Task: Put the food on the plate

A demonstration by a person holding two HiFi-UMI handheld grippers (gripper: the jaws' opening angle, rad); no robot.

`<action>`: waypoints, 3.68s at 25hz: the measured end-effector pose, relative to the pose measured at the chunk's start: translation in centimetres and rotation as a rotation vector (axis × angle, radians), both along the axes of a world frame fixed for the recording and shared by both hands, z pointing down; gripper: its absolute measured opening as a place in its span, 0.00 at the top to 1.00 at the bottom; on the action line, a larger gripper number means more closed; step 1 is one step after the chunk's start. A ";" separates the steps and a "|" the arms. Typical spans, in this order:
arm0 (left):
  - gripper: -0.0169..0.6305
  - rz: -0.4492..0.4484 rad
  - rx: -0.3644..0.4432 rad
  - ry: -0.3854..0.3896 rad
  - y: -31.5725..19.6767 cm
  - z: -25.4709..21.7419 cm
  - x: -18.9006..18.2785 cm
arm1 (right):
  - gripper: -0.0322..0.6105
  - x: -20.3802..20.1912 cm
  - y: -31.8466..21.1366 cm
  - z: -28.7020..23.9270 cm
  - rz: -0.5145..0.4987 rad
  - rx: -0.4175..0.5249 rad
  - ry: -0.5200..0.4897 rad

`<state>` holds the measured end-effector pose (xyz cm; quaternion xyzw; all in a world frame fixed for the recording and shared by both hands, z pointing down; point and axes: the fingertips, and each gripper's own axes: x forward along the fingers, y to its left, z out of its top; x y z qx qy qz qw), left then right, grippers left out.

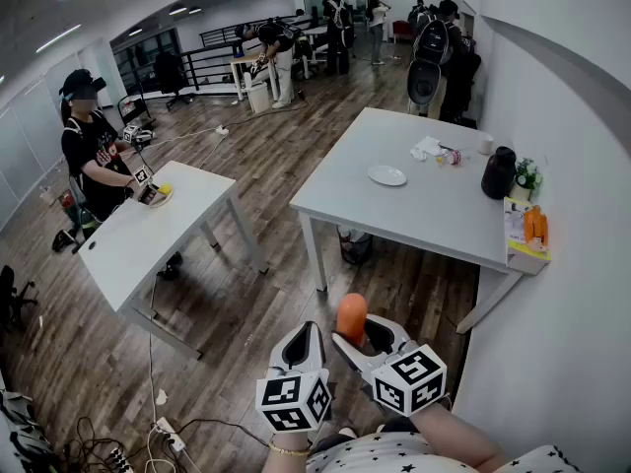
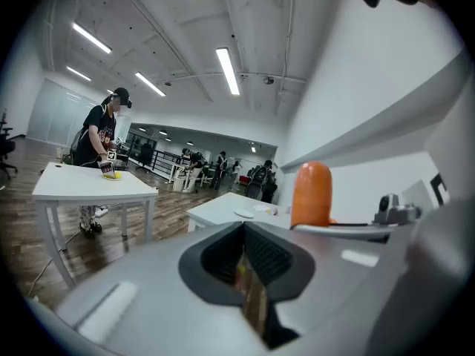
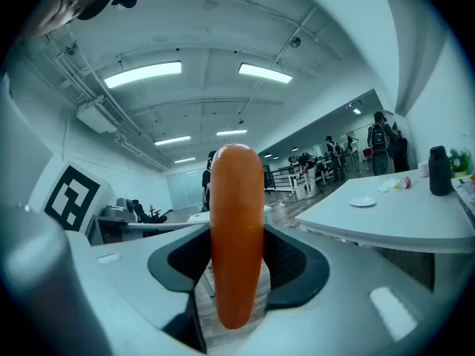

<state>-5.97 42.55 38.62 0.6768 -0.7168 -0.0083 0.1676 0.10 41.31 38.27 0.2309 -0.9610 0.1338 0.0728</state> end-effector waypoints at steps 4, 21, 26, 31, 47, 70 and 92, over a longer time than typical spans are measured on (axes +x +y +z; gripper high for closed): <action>0.96 -0.003 0.005 0.002 -0.3 0.3 -1.2 | 0.62 -1.0 -0.4 0.3 0.006 0.013 0.003; 0.96 0.062 -0.023 0.016 -9.3 2.7 -3.3 | 0.62 -2.7 -10.0 2.7 0.081 -0.019 0.023; 0.96 0.078 -0.017 -0.023 -16.9 2.3 -3.9 | 0.62 -3.5 -18.2 2.5 0.091 -0.015 0.018; 0.96 0.082 0.009 -0.030 -25.3 1.0 -4.6 | 0.62 -3.6 -26.8 1.6 0.106 0.000 0.023; 0.96 0.145 -0.011 -0.018 -44.1 2.7 -4.0 | 0.62 -2.5 -44.6 3.3 0.164 -0.013 0.065; 0.96 0.214 -0.069 -0.006 -66.1 6.9 -7.7 | 0.62 -1.3 -70.5 13.4 0.098 -0.076 0.537; 0.96 0.236 -0.179 0.011 -70.7 10.5 -8.5 | 0.62 -4.7 -78.5 27.7 -0.411 -0.165 1.215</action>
